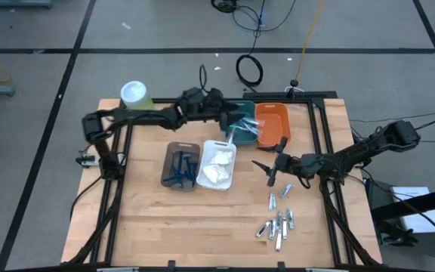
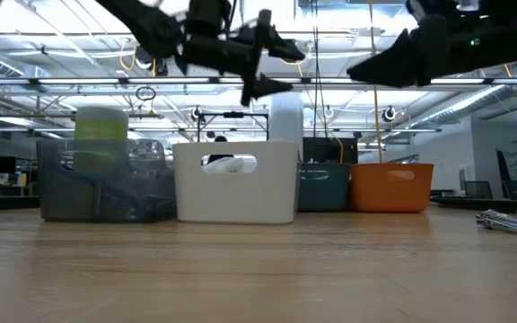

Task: Pick & Place Travel size toiletries
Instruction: Put the silver nail cutter into the orange bin

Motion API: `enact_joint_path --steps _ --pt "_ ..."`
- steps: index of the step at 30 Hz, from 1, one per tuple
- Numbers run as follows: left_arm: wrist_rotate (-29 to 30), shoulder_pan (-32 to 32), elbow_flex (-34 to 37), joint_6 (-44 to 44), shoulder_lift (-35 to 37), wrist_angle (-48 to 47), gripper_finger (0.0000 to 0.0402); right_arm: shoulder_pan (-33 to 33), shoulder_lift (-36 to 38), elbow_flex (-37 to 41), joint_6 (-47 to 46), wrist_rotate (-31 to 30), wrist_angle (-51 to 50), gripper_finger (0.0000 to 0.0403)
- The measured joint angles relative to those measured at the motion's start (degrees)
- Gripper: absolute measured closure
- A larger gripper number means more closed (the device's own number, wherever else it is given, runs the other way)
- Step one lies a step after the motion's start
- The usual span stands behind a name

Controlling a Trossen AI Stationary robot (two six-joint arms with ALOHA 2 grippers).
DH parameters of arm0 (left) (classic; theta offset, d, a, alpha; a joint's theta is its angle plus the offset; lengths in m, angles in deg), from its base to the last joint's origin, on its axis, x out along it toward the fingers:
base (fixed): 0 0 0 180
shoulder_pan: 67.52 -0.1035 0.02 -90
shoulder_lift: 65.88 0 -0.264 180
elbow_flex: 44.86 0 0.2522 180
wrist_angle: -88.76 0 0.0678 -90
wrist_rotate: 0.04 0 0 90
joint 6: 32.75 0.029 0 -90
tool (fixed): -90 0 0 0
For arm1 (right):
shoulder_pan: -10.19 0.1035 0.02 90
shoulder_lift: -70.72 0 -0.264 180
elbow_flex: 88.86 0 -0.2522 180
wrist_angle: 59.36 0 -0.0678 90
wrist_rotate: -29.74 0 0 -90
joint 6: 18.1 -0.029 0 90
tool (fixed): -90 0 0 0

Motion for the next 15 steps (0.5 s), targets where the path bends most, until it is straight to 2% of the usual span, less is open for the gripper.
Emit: enact_joint_path --steps 2,4,8,11,15 --pt "2.2 1.6 0.0 5.5 4.1 -8.4 0.0071 0.8 0.7 -2.1 -3.2 -0.8 -9.0 0.0186" --pt "6.2 3.9 0.0 11.3 7.9 -16.0 0.0077 2.6 1.0 -6.3 -6.5 -1.0 -23.1 0.0187" --pt "12.3 8.9 2.8 18.0 13.9 -19.7 0.0089 7.7 -1.2 -17.8 -18.6 0.5 -56.2 0.0186" --pt "14.2 11.4 7.2 19.2 17.5 -18.1 0.0093 11.5 -4.1 -23.7 -28.8 8.4 -72.9 0.0187" --pt "17.2 13.2 15.9 19.0 21.3 -11.3 0.0089 16.1 -6.7 -25.2 -36.2 22.0 -82.1 0.0188"
